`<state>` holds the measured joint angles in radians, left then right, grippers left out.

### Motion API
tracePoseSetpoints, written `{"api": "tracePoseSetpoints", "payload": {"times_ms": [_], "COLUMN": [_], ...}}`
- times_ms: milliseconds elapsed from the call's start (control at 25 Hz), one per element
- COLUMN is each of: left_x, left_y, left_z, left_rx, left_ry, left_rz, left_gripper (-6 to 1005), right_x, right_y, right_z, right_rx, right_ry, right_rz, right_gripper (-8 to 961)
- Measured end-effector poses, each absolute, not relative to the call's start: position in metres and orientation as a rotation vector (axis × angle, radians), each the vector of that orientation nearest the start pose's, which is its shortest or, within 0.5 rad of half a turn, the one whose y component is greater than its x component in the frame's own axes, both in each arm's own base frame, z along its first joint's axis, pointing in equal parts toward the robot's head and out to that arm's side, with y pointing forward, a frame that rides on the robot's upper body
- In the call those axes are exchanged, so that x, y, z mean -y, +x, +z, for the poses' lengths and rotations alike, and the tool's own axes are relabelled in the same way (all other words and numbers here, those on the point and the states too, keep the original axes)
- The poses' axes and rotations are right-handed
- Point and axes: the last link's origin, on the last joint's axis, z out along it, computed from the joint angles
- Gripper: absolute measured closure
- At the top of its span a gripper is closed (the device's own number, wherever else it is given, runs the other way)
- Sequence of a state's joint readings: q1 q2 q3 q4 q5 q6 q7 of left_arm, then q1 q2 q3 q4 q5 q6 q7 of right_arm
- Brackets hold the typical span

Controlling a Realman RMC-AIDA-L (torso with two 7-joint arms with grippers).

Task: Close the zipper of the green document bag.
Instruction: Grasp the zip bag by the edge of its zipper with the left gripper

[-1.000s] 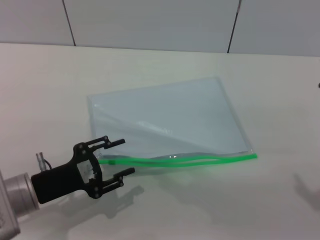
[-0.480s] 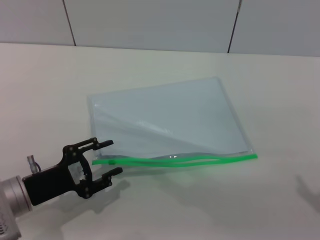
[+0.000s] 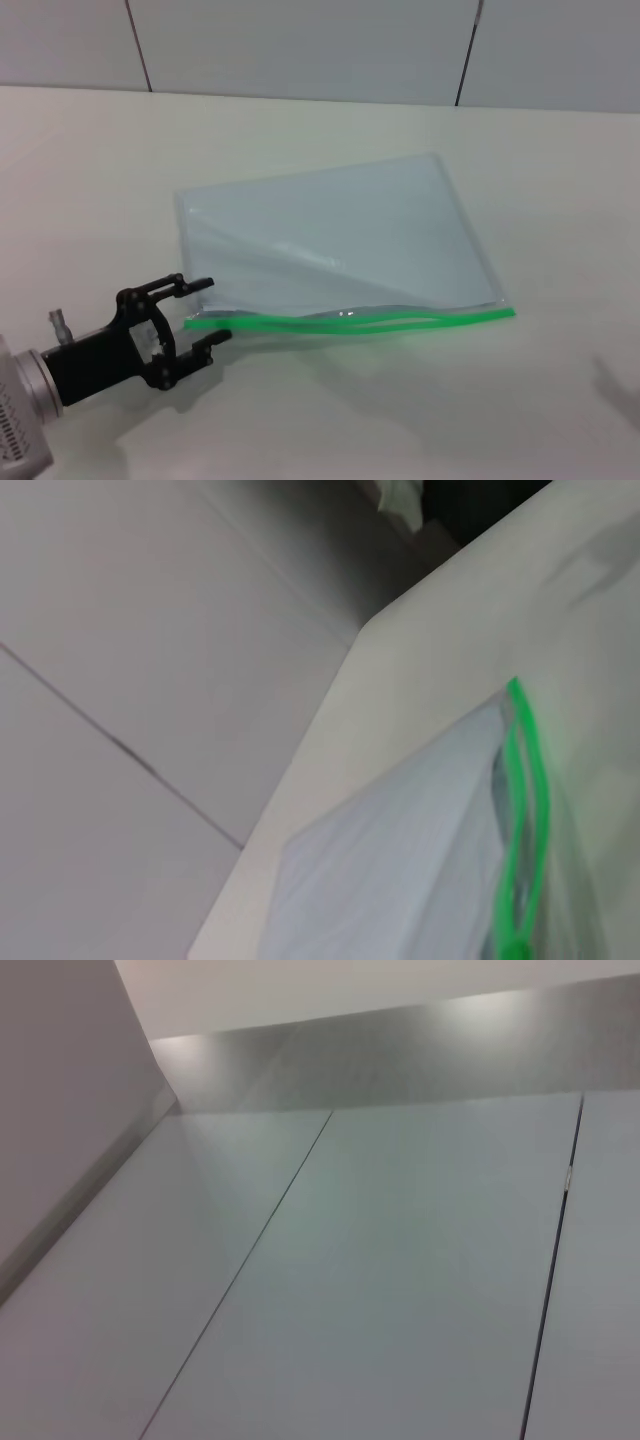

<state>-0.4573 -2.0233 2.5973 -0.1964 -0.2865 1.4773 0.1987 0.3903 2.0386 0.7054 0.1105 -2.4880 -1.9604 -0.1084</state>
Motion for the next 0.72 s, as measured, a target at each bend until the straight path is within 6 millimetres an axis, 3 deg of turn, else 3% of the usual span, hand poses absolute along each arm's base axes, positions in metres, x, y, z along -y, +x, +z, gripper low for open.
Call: {"api": "tracePoseSetpoints", "payload": {"times_ms": [720], "left_x": [-0.282], "left_y": [-0.345], "left_z": [-0.033], "left_rx": [-0.462], "left_ry": [-2.314], "left_rz": [-0.22], "left_gripper": [380], "right_x": [-0.255], "right_y": [0.255], "right_z": [0.025], "right_rx": [0.369], "right_ry": [-1.569], "right_rz": [1.105], "right_gripper": [79]}}
